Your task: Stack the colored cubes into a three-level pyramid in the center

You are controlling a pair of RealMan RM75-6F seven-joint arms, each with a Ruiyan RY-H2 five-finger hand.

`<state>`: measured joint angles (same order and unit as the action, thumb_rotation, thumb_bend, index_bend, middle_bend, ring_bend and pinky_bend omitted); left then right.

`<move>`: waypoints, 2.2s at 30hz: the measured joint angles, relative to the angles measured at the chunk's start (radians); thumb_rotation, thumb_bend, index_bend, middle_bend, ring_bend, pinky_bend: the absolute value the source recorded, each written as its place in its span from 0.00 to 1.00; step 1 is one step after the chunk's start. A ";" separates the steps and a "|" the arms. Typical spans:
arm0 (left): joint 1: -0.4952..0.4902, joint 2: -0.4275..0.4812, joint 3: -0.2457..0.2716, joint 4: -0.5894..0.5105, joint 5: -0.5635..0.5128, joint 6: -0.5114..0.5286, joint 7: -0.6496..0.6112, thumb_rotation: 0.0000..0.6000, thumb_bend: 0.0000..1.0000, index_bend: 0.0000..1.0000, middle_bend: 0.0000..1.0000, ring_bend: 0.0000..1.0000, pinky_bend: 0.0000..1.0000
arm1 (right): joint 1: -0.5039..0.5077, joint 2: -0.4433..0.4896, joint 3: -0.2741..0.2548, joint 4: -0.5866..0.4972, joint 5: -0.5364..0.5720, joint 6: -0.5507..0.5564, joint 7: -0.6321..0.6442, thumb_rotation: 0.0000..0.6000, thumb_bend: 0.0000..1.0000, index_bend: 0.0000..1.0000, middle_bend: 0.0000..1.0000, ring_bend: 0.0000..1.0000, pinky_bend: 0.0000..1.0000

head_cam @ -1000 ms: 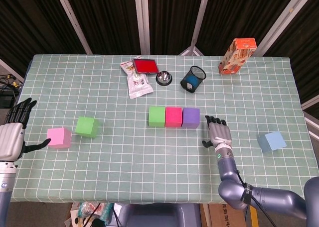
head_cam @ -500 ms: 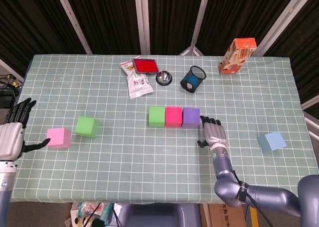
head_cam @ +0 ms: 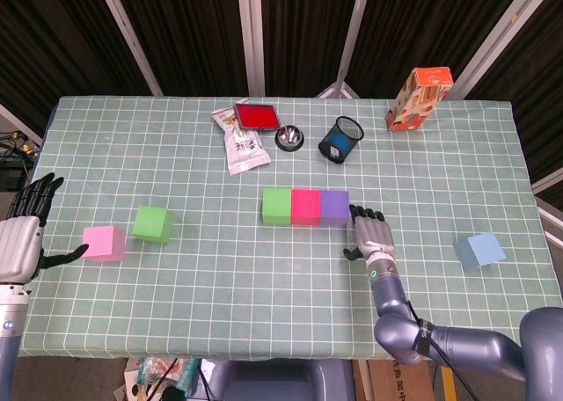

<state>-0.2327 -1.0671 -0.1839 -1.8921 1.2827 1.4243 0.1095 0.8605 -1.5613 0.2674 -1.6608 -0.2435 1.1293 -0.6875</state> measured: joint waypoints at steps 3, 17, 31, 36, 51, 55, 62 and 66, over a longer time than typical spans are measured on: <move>0.000 0.000 0.000 0.000 0.000 0.000 0.000 1.00 0.09 0.00 0.00 0.00 0.01 | 0.002 -0.001 0.001 0.001 -0.001 0.004 -0.002 1.00 0.34 0.00 0.11 0.04 0.00; 0.001 0.001 0.000 -0.001 0.001 0.001 0.001 1.00 0.09 0.00 0.00 0.00 0.01 | -0.004 0.010 -0.005 -0.013 -0.001 0.021 -0.003 1.00 0.34 0.00 0.11 0.04 0.00; 0.002 -0.003 0.003 0.006 -0.001 0.004 0.014 1.00 0.09 0.00 0.00 0.00 0.01 | -0.069 0.104 -0.021 -0.100 -0.103 0.068 0.059 1.00 0.34 0.00 0.11 0.04 0.00; 0.002 -0.009 0.005 0.010 -0.002 0.005 0.024 1.00 0.09 0.00 0.00 0.00 0.01 | -0.114 0.159 -0.044 -0.141 -0.201 0.091 0.103 1.00 0.34 0.00 0.11 0.04 0.00; -0.003 -0.037 0.006 0.040 -0.016 0.003 0.053 1.00 0.05 0.00 0.00 0.00 0.01 | -0.370 0.363 -0.192 -0.218 -0.646 0.235 0.368 1.00 0.34 0.00 0.06 0.00 0.00; -0.005 -0.046 0.002 0.053 -0.013 0.013 0.062 1.00 0.05 0.00 0.00 0.00 0.01 | -0.417 0.398 -0.214 -0.218 -0.694 0.253 0.422 1.00 0.34 0.00 0.06 0.00 0.00; -0.003 -0.054 0.003 0.056 0.002 0.028 0.077 1.00 0.05 0.00 0.00 0.00 0.01 | -0.439 0.412 -0.208 -0.200 -0.705 0.234 0.442 1.00 0.34 0.00 0.05 0.00 0.00; -0.001 -0.058 0.011 0.051 0.017 0.032 0.085 1.00 0.05 0.00 0.00 0.00 0.01 | -0.445 0.409 -0.200 -0.191 -0.671 0.202 0.456 1.00 0.33 0.00 0.03 0.00 0.00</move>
<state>-0.2341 -1.1248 -0.1732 -1.8409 1.2993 1.4562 0.1946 0.4153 -1.1523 0.0677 -1.8523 -0.9148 1.3313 -0.2312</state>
